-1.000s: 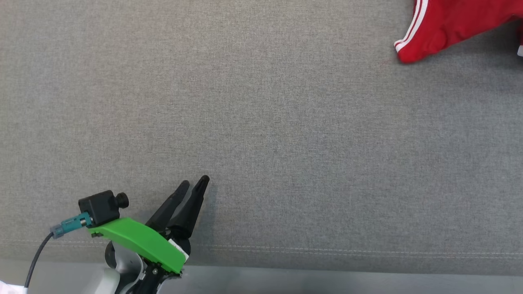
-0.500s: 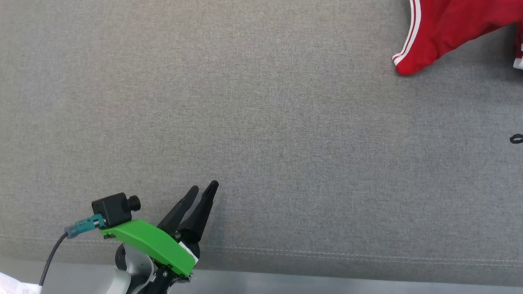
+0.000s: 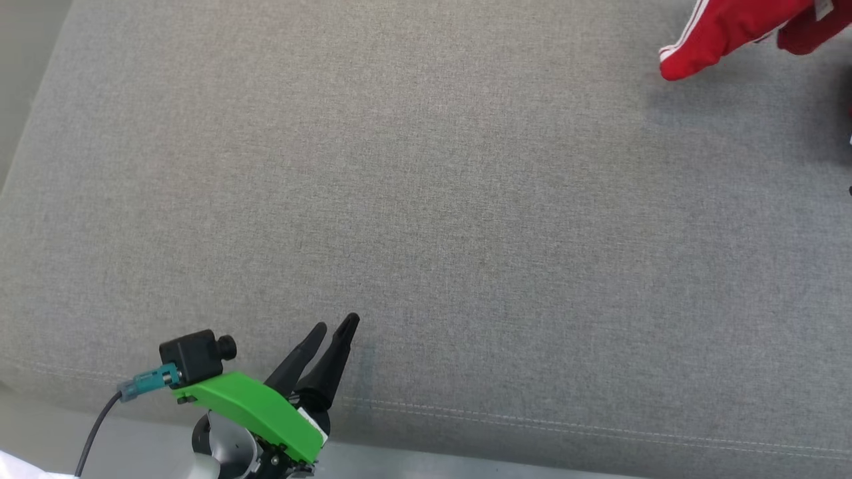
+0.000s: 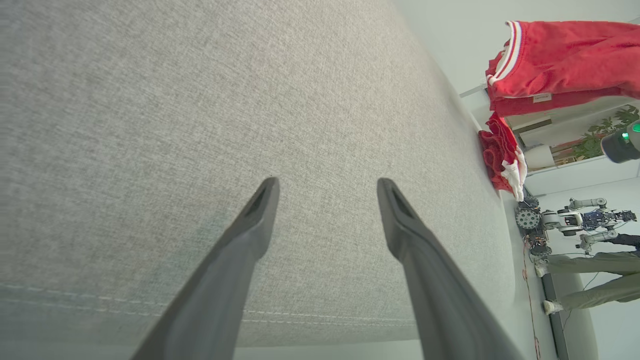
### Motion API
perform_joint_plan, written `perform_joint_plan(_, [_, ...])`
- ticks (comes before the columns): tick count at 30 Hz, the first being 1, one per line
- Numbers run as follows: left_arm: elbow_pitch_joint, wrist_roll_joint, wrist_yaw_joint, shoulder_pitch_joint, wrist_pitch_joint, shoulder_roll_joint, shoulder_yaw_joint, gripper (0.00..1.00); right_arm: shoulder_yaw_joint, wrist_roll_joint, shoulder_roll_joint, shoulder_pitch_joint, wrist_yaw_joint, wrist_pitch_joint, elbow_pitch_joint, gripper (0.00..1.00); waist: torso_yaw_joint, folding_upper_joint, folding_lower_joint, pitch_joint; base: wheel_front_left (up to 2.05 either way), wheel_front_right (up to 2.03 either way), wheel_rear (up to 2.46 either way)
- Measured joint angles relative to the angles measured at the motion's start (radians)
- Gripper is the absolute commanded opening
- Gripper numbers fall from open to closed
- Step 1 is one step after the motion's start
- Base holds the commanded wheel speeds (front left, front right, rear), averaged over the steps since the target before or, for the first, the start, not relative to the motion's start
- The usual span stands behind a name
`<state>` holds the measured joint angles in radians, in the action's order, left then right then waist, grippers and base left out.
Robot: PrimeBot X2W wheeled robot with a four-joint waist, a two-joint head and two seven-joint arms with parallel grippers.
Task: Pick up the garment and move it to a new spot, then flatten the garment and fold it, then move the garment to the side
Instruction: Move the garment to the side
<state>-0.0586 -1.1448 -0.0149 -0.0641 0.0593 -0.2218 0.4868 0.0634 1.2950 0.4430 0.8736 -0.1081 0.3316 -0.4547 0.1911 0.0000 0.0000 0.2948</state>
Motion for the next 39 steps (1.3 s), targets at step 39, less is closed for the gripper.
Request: perform_joint_plan(39, [-0.095,0.04,-0.052,0.028,0.012,-0.107,-0.056,1.0,-0.165,0.104,-0.085,0.003,0.046,-0.158,-0.026,0.0,-0.203,0.0,0.0001,0.14,0.0,0.0,0.0])
